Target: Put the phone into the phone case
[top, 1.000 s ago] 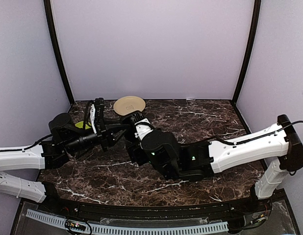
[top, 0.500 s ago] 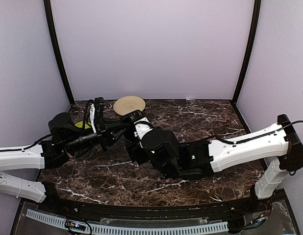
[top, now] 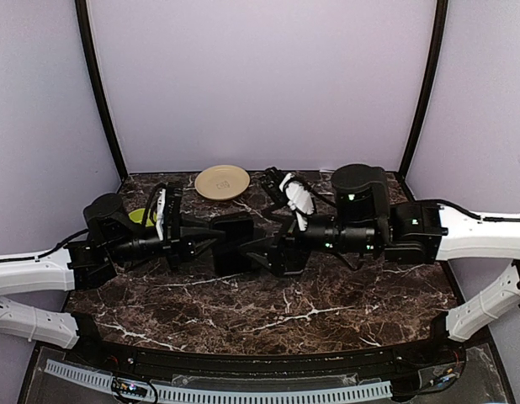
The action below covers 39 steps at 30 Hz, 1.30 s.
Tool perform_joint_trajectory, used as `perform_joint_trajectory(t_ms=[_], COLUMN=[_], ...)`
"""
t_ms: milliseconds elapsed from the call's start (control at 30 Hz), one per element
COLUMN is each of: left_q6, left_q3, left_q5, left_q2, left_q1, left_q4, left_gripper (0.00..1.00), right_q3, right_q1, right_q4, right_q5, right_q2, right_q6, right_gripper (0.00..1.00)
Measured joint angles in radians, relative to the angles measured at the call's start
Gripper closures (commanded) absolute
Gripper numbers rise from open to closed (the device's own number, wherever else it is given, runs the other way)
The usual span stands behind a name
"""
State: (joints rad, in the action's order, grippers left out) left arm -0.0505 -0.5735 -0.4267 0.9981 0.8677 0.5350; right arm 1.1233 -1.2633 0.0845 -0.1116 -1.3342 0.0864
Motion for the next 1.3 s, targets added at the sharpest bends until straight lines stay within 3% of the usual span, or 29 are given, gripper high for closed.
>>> perform_joint_trajectory(t_ms=[133,300,600,733,833,1033,1200,1300], left_q6=[0.007,0.006,-0.005,-0.006,-0.023,-0.028,-0.027,-0.015], left_q3=[0.000,0.005,0.008,0.008,0.008,0.008,0.008,0.008], left_q5=[-0.140,-0.248,-0.333,-0.339,-0.338,-0.329,-0.313,-0.306], left_q2=[-0.003,-0.007,-0.007,-0.007,-0.007,-0.003,-0.003,-0.002], left_q1=[0.000,0.001,0.001,0.001,0.001,0.001,0.002,0.006], left_q4=[0.023,0.064,0.101,0.105,0.105,0.105,0.106,0.106], left_gripper=[1.00,1.00,1.00,1.00,1.00,0.99,0.74,0.71], right_q3=[0.000,0.000,0.045,0.060,0.062,0.076,0.079,0.081], right_q1=[0.053,0.061,0.069,0.072,0.072,0.073,0.073,0.074], right_q4=[0.045,0.058,0.078,0.079,0.085,0.109,0.113,0.113], right_q5=[0.213,0.319,0.412,0.448,0.460,0.459,0.453,0.454], right_q2=[0.062,0.043,-0.038,-0.046,-0.047,-0.048,-0.048,-0.047], right_q6=[-0.032,-0.059,-0.075,-0.077,-0.100,-0.101,-0.100,-0.090], right_gripper=[0.10,0.27,0.63,0.87,1.00,1.00,1.00,1.00])
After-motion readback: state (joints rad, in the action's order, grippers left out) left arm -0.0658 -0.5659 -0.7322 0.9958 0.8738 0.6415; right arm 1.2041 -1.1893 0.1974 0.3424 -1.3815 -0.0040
